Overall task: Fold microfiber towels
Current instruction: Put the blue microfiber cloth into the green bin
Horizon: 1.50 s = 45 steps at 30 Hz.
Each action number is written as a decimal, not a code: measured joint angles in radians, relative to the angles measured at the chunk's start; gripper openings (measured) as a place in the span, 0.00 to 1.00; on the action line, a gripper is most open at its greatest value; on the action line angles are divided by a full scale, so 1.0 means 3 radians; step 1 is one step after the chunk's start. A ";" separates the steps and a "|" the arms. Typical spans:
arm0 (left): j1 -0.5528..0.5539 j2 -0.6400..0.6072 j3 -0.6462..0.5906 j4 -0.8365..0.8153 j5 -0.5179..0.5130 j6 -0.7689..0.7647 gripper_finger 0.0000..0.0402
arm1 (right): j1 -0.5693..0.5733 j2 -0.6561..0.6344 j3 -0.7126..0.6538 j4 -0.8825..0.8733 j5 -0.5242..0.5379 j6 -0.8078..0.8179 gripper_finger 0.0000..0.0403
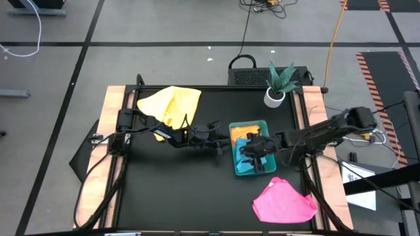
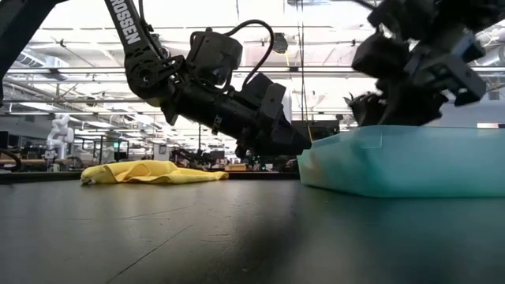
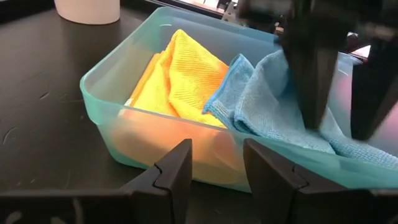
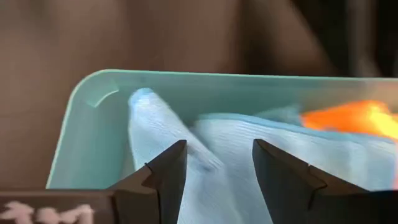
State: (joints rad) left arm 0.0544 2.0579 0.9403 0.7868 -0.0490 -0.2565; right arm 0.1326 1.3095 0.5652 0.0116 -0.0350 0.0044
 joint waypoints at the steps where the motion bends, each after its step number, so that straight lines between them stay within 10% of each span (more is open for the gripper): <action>1: 0.0000 0.0000 0.0001 0.0003 0.0000 0.0000 0.36 | -0.0002 0.0095 0.0000 0.0081 -0.0053 -0.0038 0.42; 14: 0.0000 0.0000 0.0000 -0.0014 -0.0004 0.0017 0.36 | 0.0194 0.0201 -0.0001 0.0142 -0.0587 -0.0121 0.02; 21: 0.0000 0.0000 0.0001 -0.0019 -0.0004 0.0031 0.36 | 0.0242 -0.0273 -0.0001 0.0028 -0.0403 0.0212 0.01; 29: 0.0000 0.0000 0.0001 -0.0020 -0.0006 0.0031 0.36 | 0.0177 -0.0667 0.0000 -0.0389 0.0596 0.0389 0.00; 45: 0.0000 -0.0005 0.0000 -0.0025 -0.0008 0.0032 0.36 | -0.0292 -0.0088 0.0000 -0.0545 0.0984 0.0734 0.00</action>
State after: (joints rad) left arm 0.0544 2.0563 0.9403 0.7792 -0.0513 -0.2470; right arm 0.0448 1.2831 0.5652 -0.1518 0.2603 0.2245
